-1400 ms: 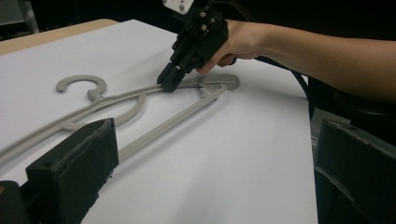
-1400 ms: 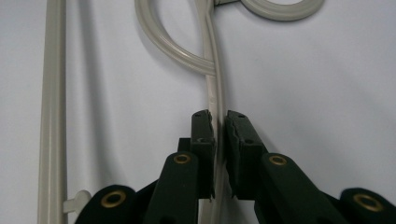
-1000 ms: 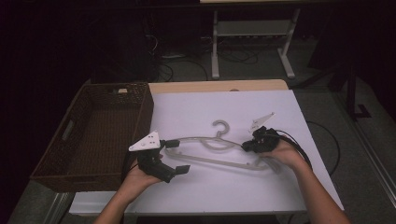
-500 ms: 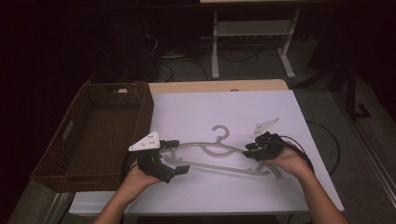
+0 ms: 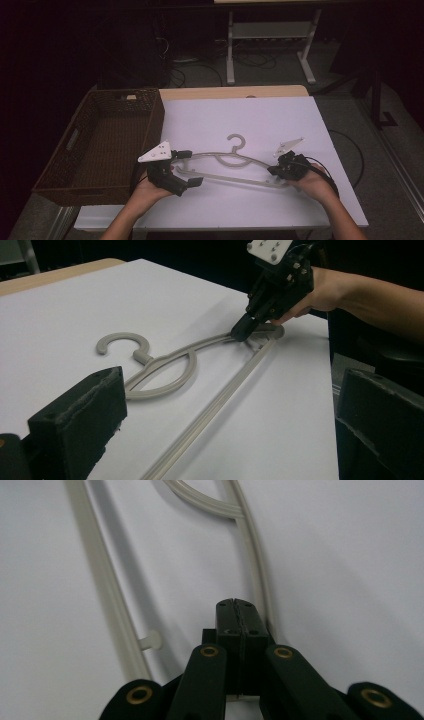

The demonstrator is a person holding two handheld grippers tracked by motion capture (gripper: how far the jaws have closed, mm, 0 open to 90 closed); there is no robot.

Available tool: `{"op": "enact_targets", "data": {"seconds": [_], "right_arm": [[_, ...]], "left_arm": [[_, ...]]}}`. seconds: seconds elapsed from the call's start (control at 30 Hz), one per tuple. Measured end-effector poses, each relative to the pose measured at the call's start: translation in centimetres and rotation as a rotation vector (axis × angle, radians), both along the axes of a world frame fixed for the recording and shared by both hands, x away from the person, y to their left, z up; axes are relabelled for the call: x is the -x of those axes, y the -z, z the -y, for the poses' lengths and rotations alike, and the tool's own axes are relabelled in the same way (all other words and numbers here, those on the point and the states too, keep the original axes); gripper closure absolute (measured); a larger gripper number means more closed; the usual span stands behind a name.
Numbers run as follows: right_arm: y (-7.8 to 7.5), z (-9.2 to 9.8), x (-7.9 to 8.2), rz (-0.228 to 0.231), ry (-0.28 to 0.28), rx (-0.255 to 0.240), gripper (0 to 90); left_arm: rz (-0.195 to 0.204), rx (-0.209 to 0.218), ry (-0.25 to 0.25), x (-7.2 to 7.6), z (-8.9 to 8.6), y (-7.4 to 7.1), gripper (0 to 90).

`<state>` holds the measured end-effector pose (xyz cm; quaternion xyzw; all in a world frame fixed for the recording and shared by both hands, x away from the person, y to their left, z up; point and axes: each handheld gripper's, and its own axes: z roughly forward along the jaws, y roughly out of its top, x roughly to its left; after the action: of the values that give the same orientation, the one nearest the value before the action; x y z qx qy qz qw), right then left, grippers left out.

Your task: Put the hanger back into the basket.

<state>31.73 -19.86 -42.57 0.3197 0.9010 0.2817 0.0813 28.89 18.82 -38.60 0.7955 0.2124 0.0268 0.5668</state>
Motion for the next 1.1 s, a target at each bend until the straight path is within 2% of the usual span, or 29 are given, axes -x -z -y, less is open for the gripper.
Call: {"op": "enact_targets", "data": {"seconds": [0.27,0.4,0.43,0.47,0.63,0.73,0.8,0.87,0.97,1.07,1.1], "right_arm": [[0.3,0.3,-2.1,0.014,0.039,0.042,89.5],[0.6,0.8,-3.9,0.043,0.076,0.087,89.6],[0.6,0.8,-3.9,0.043,0.076,0.087,89.6],[0.8,1.1,-5.1,0.055,0.119,0.1,89.6],[0.9,1.9,-7.4,0.092,0.197,0.129,89.6],[1.1,2.5,-8.6,0.089,0.232,0.098,89.6],[1.2,2.7,-8.8,0.092,0.24,0.092,89.5],[1.0,2.9,-8.7,0.099,0.244,0.064,89.5],[-0.1,2.5,-7.8,0.124,0.237,0.012,89.5],[-1.2,1.6,-6.5,0.141,0.207,-0.065,89.4],[-1.5,1.2,-6.1,0.153,0.183,-0.076,89.5]], "left_arm": [[-0.006,0.002,-0.003,0.0,0.1,0.1,0.0],[-0.007,0.003,-0.001,0.0,0.1,0.2,0.0],[-0.007,0.003,-0.001,0.0,0.1,0.2,0.0],[-0.005,0.003,0.001,0.0,0.2,0.2,0.0],[-0.008,0.003,0.003,-0.1,0.2,0.2,0.0],[-0.007,0.002,0.005,-0.1,0.2,0.3,0.0],[-0.009,0.003,0.005,0.0,0.1,0.3,0.0],[-0.006,0.001,0.006,-0.1,0.1,0.3,0.0],[-0.007,0.002,0.002,-0.1,0.0,0.3,0.0],[-0.009,0.004,-0.005,-0.1,-0.1,0.3,0.0],[-0.007,0.002,-0.004,-0.1,-0.1,0.3,0.0]]}}
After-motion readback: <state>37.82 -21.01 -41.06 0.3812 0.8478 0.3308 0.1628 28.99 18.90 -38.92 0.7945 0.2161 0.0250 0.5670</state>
